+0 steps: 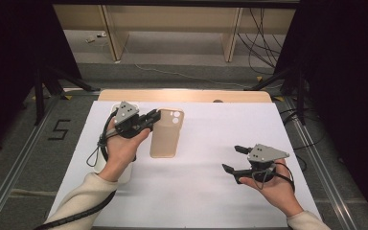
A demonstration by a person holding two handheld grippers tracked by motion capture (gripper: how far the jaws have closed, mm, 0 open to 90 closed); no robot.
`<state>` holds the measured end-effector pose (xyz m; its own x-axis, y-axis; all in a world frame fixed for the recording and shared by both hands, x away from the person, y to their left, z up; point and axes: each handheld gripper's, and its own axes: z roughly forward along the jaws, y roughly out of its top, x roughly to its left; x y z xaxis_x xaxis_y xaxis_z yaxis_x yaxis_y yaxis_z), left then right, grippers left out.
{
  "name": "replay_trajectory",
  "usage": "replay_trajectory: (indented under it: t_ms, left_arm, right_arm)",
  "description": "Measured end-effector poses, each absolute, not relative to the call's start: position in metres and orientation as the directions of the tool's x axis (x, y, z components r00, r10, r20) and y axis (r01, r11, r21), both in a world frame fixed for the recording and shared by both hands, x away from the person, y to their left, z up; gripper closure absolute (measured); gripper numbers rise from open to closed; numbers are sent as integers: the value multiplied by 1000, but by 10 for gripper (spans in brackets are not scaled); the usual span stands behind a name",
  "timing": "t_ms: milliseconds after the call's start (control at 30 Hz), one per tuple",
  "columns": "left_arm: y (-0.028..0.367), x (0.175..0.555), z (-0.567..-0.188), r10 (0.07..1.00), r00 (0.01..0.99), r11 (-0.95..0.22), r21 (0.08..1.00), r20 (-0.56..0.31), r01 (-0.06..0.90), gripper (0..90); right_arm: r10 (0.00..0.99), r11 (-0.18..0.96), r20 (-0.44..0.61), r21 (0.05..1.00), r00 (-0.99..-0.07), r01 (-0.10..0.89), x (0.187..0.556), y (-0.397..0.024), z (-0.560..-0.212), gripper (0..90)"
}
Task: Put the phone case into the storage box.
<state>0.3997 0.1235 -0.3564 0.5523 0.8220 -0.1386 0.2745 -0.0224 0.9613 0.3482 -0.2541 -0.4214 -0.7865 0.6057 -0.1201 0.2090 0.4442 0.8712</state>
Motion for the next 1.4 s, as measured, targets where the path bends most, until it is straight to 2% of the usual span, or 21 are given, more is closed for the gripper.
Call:
replay_trajectory:
  t_ms: [1400]
  left_arm:
    - [144,410,-346,844,522,-9,969,-125,246,824]
  right_arm:
    - [627,414,-95,881,-774,228,349,-257,-424,257]
